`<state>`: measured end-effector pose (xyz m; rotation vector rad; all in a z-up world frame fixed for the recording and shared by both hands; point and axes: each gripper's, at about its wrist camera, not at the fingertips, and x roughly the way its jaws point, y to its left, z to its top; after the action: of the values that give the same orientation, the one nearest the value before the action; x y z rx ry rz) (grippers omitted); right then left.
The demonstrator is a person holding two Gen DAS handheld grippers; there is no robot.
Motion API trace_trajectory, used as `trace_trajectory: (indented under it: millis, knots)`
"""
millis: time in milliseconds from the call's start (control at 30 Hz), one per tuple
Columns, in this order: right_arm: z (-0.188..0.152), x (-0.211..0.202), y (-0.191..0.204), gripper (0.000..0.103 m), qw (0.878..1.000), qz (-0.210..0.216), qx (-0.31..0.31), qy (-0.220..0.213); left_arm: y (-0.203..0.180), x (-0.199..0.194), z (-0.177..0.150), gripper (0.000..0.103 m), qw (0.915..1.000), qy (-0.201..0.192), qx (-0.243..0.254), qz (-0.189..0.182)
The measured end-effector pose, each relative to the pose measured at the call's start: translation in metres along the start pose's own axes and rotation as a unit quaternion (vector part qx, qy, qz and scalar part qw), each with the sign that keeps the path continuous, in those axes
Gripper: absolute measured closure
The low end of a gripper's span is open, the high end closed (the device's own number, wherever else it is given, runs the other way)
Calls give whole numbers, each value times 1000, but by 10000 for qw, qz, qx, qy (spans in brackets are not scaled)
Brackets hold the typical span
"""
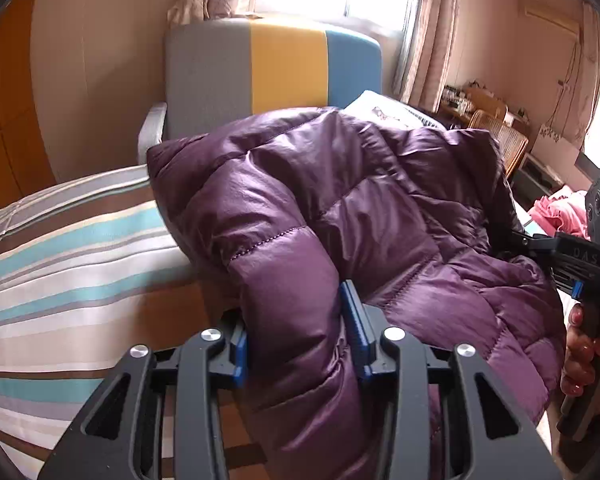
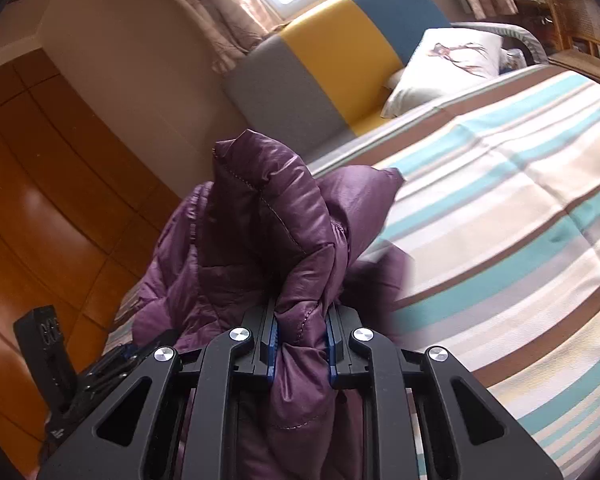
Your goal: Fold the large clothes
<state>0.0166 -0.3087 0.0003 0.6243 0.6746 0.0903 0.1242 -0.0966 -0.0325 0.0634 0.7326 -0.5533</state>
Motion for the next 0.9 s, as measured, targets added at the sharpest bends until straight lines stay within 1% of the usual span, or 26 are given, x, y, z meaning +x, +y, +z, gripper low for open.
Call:
trace_trajectory:
  millis: [67, 133, 167, 200, 233, 267, 300, 333, 367, 400, 433, 467, 500, 533, 567, 600, 633, 667, 700, 733, 767, 800, 833, 900]
  knots:
    - [4, 0, 14, 85, 9995, -205, -240, -2, 2, -5, -1, 67, 10000, -5, 16, -12]
    - [6, 3, 20, 85, 9989, -299, -359, 33, 5, -2, -3, 67, 10000, 70, 36, 34]
    - [7, 4, 18, 85, 9989, -361, -305, 42, 9, 1, -5, 65, 9999, 130, -16, 32]
    - [6, 7, 10, 83, 9989, -433, -137, 95, 10, 3, -6, 63, 9998, 166, -81, 13]
    - [5, 11, 2, 78, 9989, -443, 9, 171, 11, 5, -6, 62, 9997, 184, -146, -14]
    - [4, 17, -9, 72, 9980, -523, 193, 285, 12, 5, -7, 59, 9997, 177, -151, -12]
    - [2, 20, -15, 56, 9970, -632, 288, 351, 11, 7, -7, 54, 9998, 176, -110, 19]
    - [-1, 24, -22, 43, 9959, -713, 344, 429, 10, 9, -8, 53, 9998, 186, -28, 72]
    - [-4, 25, -26, 35, 9952, -774, 352, 484, 9, 11, -8, 51, 9997, 207, 37, 111]
    - [-4, 29, -31, 23, 9939, -894, 360, 528, 10, 13, -8, 48, 9997, 223, 53, 111]
    - [-3, 33, -36, 20, 9934, -886, 396, 610, 12, 15, -7, 46, 9996, 244, 42, 108]
    - [-2, 38, -43, 20, 9931, -746, 490, 755, 15, 18, -7, 42, 9995, 306, -18, 105]
    - [-1, 46, -52, 20, 9916, -512, 731, 937, 17, 21, -6, 39, 9994, 333, -69, 83]
    - [-2, 50, -61, 20, 9902, -365, 868, 1030, 20, 23, -7, 38, 9993, 351, -137, 36]
    - [-1, 58, -67, 20, 9874, -169, 1034, 1186, 24, 27, -7, 34, 9991, 376, -203, -4]
    - [-2, 62, -69, 21, 9860, -63, 1096, 1255, 28, 31, -8, 31, 9985, 435, -329, -66]
    - [-1, 64, -70, 31, 9861, 52, 1074, 1268, 32, 36, -10, 31, 9975, 492, -478, -179]
    - [-1, 68, -68, 37, 9857, 202, 1013, 1330, 37, 38, -13, 31, 9960, 536, -641, -325]
    - [-2, 70, -65, 44, 9857, 261, 948, 1365, 41, 42, -13, 33, 9938, 575, -821, -474]
    - [-4, 68, -59, 56, 9866, 314, 882, 1336, 42, 44, -14, 36, 9936, 556, -836, -523]
    - [-3, 66, -55, 61, 9876, 392, 799, 1296, 38, 43, -14, 44, 9947, 510, -719, -536]
    - [-2, 62, -51, 68, 9884, 459, 733, 1245, 31, 40, -14, 49, 9965, 447, -528, -472]
    - [-2, 58, -48, 72, 9893, 499, 684, 1185, 24, 38, -15, 51, 9977, 389, -390, -403]
    - [0, 50, -39, 75, 9918, 558, 536, 1015, 18, 33, -14, 57, 9986, 292, -276, -352]
